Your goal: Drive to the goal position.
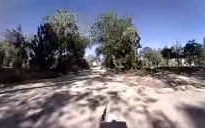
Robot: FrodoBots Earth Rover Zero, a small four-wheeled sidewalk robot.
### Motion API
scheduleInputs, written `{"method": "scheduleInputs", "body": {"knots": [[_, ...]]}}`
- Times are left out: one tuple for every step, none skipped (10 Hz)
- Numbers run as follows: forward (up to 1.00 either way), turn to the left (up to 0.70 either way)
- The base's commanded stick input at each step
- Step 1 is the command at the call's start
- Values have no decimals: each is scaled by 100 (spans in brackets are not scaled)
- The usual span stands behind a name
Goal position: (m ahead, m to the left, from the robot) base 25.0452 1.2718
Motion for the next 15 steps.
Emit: {"method": "scheduleInputs", "body": {"knots": [[100, 3], [100, 3], [100, 3], [100, 3], [100, 3], [100, 3], [100, 3], [100, 3], [100, 3], [100, 3], [100, 3], [100, 3], [100, 3], [100, 3], [100, 3]]}}
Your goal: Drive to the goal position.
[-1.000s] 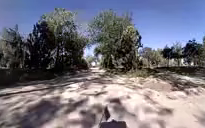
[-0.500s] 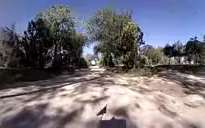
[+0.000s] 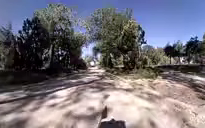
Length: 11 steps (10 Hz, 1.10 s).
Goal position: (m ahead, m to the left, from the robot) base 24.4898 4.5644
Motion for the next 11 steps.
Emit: {"method": "scheduleInputs", "body": {"knots": [[100, 3], [100, 3], [100, 3], [100, 3], [100, 3], [100, 3], [100, 3], [100, 3], [100, 3], [100, 3], [100, 9]]}}
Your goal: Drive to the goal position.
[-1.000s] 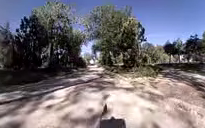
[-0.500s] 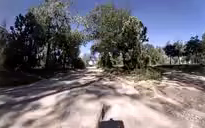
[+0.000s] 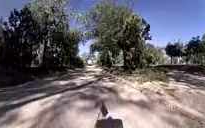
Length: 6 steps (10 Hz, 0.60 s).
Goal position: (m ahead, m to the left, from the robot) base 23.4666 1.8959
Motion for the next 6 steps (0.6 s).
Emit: {"method": "scheduleInputs", "body": {"knots": [[100, 40], [100, 43], [100, 21], [100, 3], [100, 3], [100, 3]]}}
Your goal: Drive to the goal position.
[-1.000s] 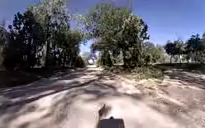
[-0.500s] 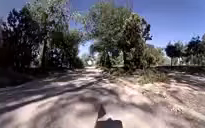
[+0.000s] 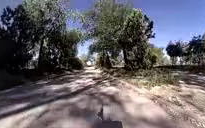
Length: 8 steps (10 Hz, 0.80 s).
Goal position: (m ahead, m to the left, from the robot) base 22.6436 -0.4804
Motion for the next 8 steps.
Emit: {"method": "scheduleInputs", "body": {"knots": [[100, 3], [100, 3], [100, 3], [100, 3], [100, 3], [100, 3], [100, 3], [100, 3]]}}
